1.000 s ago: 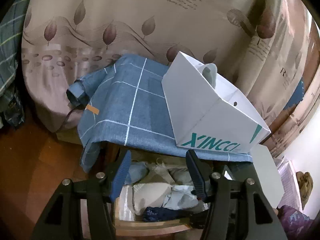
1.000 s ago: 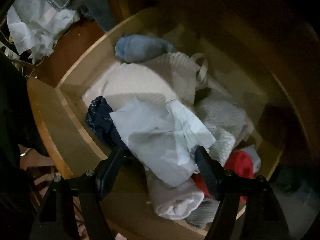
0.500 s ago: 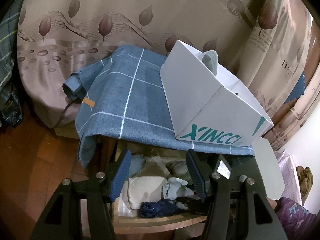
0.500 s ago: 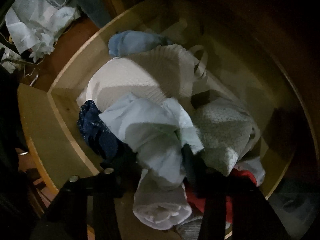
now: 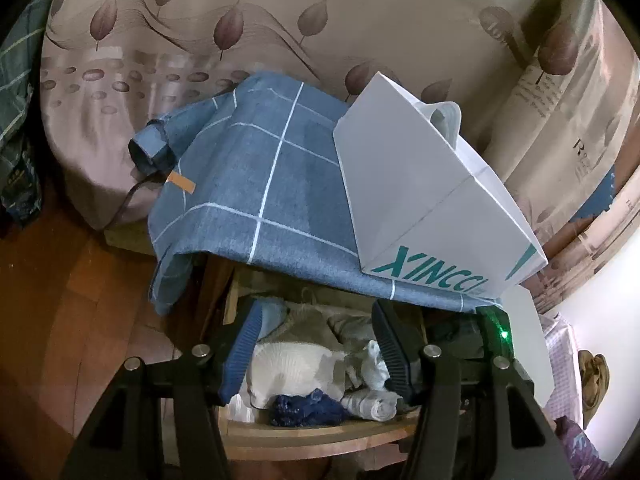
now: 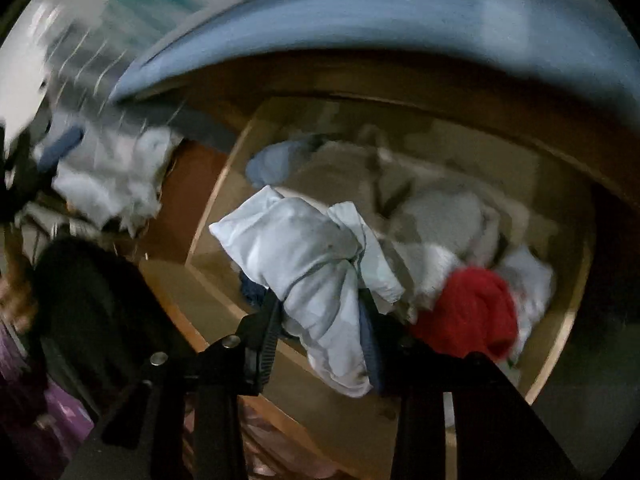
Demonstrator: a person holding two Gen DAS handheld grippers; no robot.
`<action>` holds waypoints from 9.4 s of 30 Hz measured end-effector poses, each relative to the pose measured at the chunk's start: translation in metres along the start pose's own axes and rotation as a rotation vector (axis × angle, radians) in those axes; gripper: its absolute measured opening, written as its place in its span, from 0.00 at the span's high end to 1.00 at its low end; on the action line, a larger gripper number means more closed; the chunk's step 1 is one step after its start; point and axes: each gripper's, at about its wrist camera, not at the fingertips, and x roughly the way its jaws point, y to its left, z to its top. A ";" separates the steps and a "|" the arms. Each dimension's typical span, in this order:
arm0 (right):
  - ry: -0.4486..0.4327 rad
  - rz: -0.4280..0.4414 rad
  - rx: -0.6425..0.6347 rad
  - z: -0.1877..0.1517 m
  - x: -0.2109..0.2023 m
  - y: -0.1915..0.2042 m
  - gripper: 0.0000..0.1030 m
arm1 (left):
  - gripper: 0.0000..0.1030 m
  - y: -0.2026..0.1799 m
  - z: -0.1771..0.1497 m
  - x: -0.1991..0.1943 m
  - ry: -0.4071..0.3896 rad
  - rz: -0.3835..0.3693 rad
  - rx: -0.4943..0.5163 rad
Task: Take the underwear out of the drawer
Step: 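Grasp the white cloth with the right tool and lift it, then carry the white cloth into the shoe box and open the right tool, then lower the left tool onto the rolled white sock in the drawer, then grasp the rolled white sock with the left tool and lift it, then carry the rolled white sock into the shoe box and release, then lower the right tool into the drawer over the red sock, then grasp the red sock with the right tool and lift it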
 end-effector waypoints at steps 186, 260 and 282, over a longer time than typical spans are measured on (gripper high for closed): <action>-0.886 -0.066 0.230 -0.131 -0.207 -0.050 0.07 | 0.67 -0.213 0.100 0.039 -0.002 0.033 0.544; 0.110 -0.353 -0.284 -0.003 0.038 -0.049 0.26 | 0.44 -0.042 -0.016 -0.011 -0.045 -0.020 0.276; -0.224 -0.251 -0.208 -0.046 -0.106 0.008 0.80 | 0.44 -0.033 -0.013 -0.002 -0.002 -0.009 0.220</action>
